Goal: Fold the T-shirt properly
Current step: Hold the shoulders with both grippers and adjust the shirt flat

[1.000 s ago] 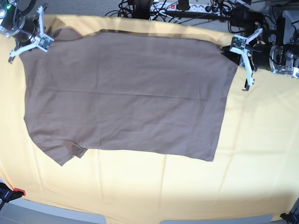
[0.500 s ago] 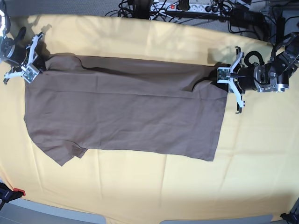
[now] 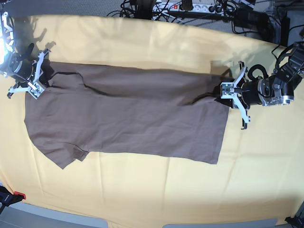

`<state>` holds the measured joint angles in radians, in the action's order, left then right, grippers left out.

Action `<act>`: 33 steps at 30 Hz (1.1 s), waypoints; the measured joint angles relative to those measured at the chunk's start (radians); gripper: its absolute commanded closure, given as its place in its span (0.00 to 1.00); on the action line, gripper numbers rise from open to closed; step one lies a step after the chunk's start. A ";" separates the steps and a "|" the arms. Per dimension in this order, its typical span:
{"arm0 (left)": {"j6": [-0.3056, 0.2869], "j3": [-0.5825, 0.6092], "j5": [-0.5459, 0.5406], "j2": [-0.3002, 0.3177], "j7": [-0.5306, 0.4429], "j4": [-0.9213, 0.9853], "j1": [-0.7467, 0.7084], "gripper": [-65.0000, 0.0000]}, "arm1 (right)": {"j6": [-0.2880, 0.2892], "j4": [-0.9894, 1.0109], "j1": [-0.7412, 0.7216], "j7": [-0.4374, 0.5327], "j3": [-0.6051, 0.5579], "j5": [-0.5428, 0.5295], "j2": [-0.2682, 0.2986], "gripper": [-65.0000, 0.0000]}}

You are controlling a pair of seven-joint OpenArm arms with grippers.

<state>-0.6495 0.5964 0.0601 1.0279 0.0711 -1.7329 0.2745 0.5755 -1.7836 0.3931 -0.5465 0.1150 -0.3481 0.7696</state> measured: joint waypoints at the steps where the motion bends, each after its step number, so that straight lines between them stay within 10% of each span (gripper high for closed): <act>1: -0.002 0.000 0.000 0.000 0.000 0.000 0.000 0.91 | 0.000 0.000 0.000 0.000 0.000 0.000 0.000 0.83; 4: 0.006 0.000 0.005 0.000 0.000 0.000 0.006 0.59 | -0.031 0.000 -0.001 -0.014 0.000 0.016 0.001 0.36; 6: 0.005 0.000 0.008 0.001 0.001 0.000 0.025 0.54 | -0.041 -0.003 -0.017 -0.062 0.001 0.016 0.004 0.26; 19: -0.043 0.000 -0.027 0.058 0.000 -0.006 0.074 0.54 | -0.291 -0.211 -0.053 -0.275 0.006 0.113 0.009 0.27; 27: -0.052 0.000 -0.117 0.086 -0.002 -0.006 0.055 0.54 | -0.106 -0.238 0.042 -0.460 0.011 -0.043 0.010 0.27; 33: -0.050 0.000 -0.069 0.105 -0.002 -0.006 0.037 0.54 | -0.055 -0.232 0.152 -0.384 0.012 0.051 0.011 0.27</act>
<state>-0.6998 0.5964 -0.0086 1.1332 0.0689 -1.7393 0.3111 0.5201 -2.0159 0.5453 -0.9306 0.1268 -0.2974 0.7803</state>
